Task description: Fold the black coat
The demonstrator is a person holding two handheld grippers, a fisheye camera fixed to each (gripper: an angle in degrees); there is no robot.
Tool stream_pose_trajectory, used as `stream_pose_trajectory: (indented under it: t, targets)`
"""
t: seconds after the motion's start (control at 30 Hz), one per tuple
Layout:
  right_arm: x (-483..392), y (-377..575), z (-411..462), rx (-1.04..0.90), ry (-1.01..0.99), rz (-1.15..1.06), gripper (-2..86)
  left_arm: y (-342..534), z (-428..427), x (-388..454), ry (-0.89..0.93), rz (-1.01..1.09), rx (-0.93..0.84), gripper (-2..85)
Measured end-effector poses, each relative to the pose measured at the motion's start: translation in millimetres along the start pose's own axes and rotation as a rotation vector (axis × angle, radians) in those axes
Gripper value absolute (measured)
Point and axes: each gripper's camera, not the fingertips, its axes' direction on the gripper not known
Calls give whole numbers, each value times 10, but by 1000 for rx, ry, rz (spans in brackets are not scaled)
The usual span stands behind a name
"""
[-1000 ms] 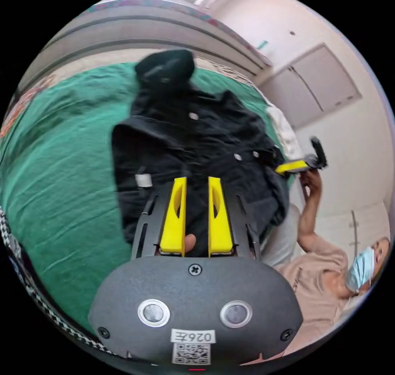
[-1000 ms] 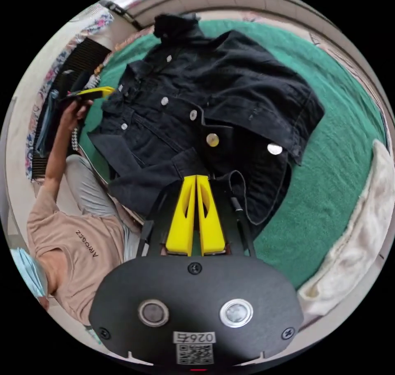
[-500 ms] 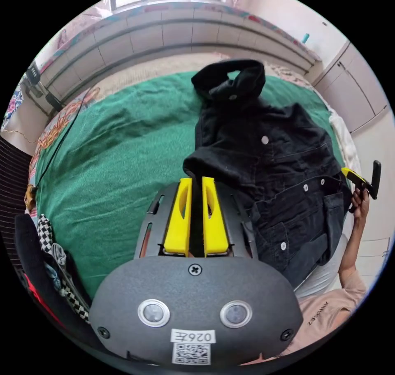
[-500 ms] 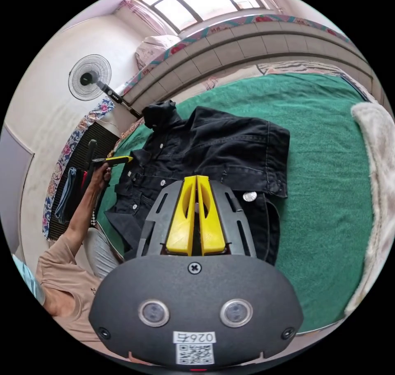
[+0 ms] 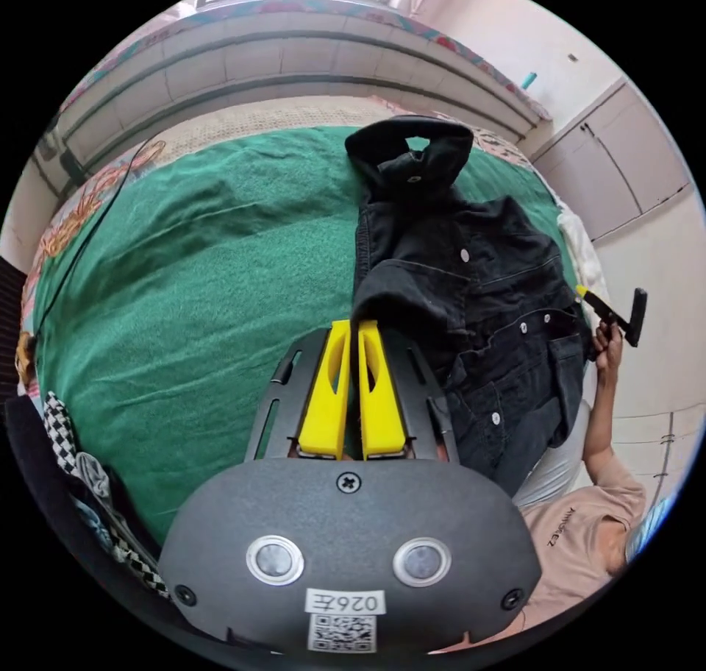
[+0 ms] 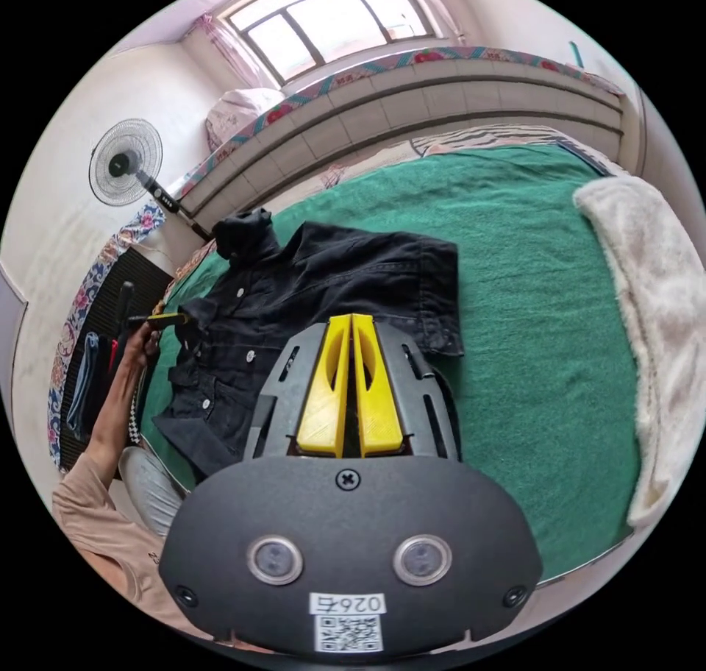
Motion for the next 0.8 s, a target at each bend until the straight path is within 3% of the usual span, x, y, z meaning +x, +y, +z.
stream_pose_trajectory:
  t: [0.13,0.23,0.3,0.47,0.53,0.6,0.7,0.8]
  targets:
    - [434,-34,-149,24,20,51,-9,406,-65,-499,-63,-85,-51,0]
    - [694,-55,-108,27,-12,79,-7,770,-74,-974,8,-163,-51,6]
    - [794,-97,10,8,-51,88,-4,993,-129,-1274,157,-204,20,18]
    - [499,-122,544,-56,-213,39,28,1175,-327,-1259,137,-189,248,45]
    - [107,-104,1199,-322,-144,-62,-1,1068,-283,-1112,108,-153,249,44]
    - [-224,31,1431,-548,-170,-214,-10,861,-236,-913,-49,-91,167,43]
    - [-323,93,734,-392,-118,-225,-13,697,-333,-796,-222,4,170,50]
    - [-45,-1,155,-97,-127,-106,-8,562,-377,-987,-141,30,181,77]
